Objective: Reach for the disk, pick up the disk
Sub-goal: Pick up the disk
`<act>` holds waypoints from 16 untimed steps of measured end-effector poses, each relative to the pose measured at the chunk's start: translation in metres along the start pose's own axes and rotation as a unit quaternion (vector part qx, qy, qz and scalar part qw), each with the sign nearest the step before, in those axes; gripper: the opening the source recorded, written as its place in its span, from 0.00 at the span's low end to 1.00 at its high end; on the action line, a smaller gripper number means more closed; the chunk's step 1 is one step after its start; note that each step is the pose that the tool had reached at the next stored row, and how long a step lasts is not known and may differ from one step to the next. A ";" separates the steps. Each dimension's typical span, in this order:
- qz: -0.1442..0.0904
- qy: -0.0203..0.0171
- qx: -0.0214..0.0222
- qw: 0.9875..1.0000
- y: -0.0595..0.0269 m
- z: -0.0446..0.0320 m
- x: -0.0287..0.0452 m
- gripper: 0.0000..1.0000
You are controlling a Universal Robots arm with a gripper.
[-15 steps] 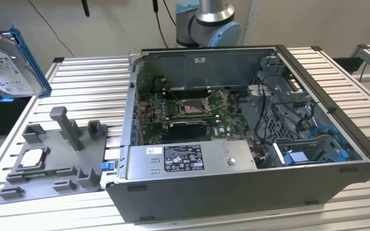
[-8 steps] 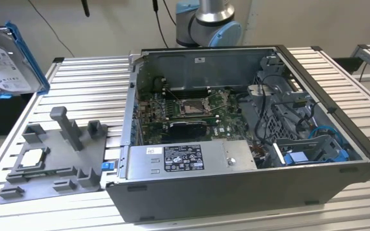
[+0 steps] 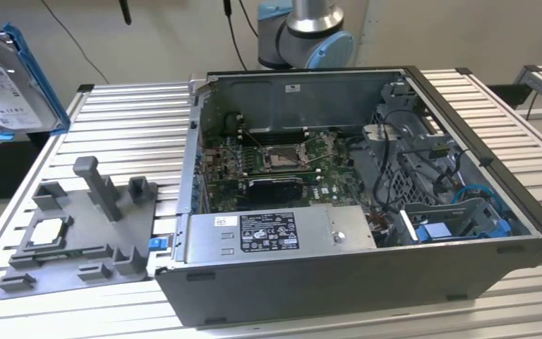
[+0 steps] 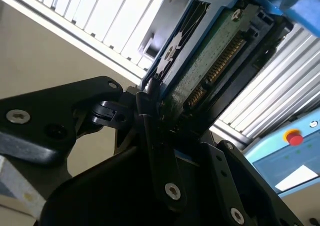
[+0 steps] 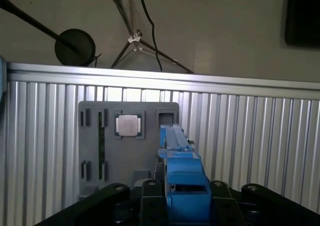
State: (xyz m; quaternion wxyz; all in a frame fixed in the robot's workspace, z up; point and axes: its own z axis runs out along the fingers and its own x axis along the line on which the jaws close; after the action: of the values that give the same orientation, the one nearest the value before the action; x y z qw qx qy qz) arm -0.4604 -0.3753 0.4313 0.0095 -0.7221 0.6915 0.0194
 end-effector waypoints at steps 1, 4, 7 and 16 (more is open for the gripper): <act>0.000 0.000 0.000 1.000 0.0000 -0.0020 -0.0001 0.00; 0.000 0.000 0.000 1.000 0.0001 -0.0082 -0.0003 0.00; 0.000 0.000 0.000 1.000 0.0002 -0.0151 -0.0006 0.00; 0.000 0.000 0.000 1.000 0.0005 -0.0424 -0.0017 0.00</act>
State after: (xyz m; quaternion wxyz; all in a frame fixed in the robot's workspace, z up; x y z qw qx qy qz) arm -0.4603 -0.3754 0.4737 0.0096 -0.7224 0.6912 0.0194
